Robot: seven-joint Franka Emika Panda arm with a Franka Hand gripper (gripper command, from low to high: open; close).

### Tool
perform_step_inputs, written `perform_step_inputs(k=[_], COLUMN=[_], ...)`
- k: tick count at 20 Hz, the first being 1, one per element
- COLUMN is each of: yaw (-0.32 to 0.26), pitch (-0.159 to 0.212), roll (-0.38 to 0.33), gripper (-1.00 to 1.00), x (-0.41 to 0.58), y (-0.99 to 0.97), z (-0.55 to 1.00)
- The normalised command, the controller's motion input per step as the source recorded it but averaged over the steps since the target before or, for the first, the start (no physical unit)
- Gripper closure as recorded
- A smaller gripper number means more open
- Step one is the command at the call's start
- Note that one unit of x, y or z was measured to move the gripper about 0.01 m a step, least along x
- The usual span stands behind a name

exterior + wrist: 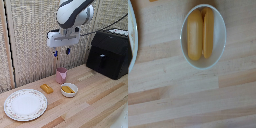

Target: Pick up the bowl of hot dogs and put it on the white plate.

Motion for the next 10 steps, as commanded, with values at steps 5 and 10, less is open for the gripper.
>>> perform_step_inputs(k=[5,10], yaw=[-0.044,-0.047], pitch=[0.079,0.078], roll=[0.037,0.045], gripper=[-1.00,-1.00], x=[-0.425,-0.306], y=[-0.35,-0.39], z=[-0.23,-0.18])
